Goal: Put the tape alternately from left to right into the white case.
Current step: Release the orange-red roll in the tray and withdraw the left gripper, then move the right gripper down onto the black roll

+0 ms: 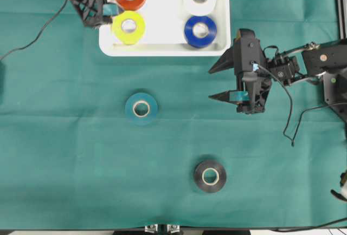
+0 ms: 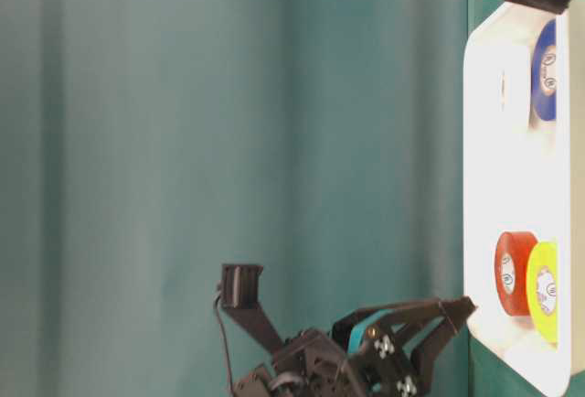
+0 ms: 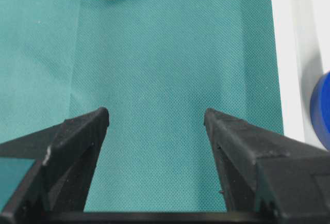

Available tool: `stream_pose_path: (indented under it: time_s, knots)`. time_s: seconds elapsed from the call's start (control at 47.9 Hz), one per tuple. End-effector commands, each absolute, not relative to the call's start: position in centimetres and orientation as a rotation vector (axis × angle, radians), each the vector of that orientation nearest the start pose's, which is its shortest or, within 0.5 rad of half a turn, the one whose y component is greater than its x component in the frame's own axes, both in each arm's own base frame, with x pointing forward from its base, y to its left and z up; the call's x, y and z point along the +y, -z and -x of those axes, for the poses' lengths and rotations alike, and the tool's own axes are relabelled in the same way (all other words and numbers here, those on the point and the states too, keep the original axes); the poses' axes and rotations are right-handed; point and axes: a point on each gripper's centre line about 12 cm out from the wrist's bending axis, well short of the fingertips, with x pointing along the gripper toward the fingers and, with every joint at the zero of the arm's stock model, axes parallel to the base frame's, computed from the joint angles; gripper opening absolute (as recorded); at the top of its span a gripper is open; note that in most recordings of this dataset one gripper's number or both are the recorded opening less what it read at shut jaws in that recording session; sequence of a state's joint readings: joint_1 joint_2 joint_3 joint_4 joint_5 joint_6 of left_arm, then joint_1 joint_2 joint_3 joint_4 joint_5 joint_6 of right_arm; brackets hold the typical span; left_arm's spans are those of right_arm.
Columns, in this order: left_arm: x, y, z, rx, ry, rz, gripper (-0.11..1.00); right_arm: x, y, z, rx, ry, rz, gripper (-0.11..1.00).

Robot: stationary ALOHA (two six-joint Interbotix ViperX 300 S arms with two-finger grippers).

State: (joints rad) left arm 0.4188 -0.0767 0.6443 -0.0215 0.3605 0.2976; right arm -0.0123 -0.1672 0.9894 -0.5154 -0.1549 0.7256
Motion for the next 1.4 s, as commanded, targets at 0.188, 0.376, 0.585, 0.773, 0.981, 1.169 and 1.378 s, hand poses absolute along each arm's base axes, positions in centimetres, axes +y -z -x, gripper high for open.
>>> stream_pose_path:
  time_s: [0.188, 0.376, 0.585, 0.773, 0.981, 1.169, 1.378]
  knots:
    - [9.9, -19.1, -32.8, 0.899, -0.157, -0.098, 0.43, 0.7, -14.7, -31.1, 0.658, 0.001, -0.234, 0.79]
    - [7.5, -19.2, -33.1, 0.89, -0.116, -0.082, 0.43, 0.7, -14.8, -31.2, 0.656, 0.002, -0.234, 0.79]
    - [5.0, -19.1, -33.4, 0.887, -0.072, -0.058, 0.42, 0.6, -14.9, -31.2, 0.655, 0.005, -0.234, 0.79]
    - [2.8, -18.8, -33.5, 0.889, -0.037, -0.033, 0.42, 0.6, -14.8, -31.2, 0.657, 0.003, -0.233, 0.79]
    - [1.2, -18.4, -33.3, 0.899, -0.029, 0.023, 0.42, 0.6, -14.9, -31.2, 0.655, 0.003, -0.233, 0.79]
    - [0.2, -18.4, -33.3, 0.899, -0.026, 0.062, 0.42, 0.6, -14.8, -31.2, 0.656, 0.003, -0.235, 0.79]
    - [-0.1, -18.3, -33.3, 0.9, -0.02, 0.06, 0.42, 0.6, -14.8, -31.1, 0.658, 0.006, -0.237, 0.79]
